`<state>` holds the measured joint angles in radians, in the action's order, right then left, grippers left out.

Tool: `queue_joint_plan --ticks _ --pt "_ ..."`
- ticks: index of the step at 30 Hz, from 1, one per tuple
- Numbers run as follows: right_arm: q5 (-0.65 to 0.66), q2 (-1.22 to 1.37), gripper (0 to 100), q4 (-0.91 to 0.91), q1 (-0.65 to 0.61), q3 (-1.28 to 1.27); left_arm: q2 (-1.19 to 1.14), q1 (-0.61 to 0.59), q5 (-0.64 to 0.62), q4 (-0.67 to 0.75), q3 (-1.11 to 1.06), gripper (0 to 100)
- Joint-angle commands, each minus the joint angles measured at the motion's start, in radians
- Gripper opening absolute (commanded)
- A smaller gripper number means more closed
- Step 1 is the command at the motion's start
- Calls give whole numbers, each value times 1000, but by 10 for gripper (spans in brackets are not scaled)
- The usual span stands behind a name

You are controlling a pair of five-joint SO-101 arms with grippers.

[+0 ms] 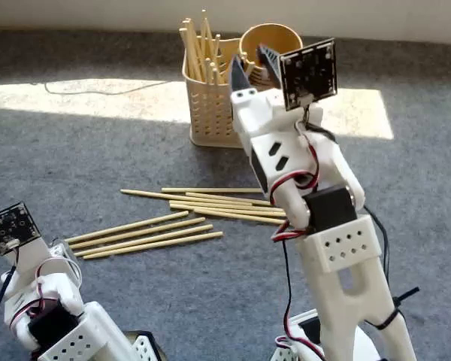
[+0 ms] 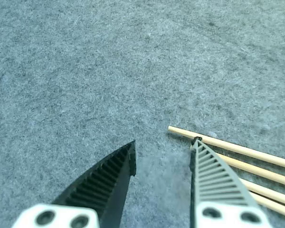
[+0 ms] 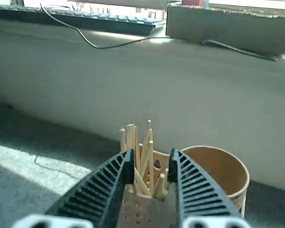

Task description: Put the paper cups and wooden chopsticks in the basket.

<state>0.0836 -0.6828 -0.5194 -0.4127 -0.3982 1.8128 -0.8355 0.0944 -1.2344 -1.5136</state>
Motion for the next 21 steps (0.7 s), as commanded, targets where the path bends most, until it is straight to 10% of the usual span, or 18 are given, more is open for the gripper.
queue_joint_plan --ticks 1,21 --pt "-6 -110 131 -153 12 -58 7 -4 -3 2 5 193" --pt "-8 -638 118 -312 38 -797 7 -4 -2 101 -70 193"
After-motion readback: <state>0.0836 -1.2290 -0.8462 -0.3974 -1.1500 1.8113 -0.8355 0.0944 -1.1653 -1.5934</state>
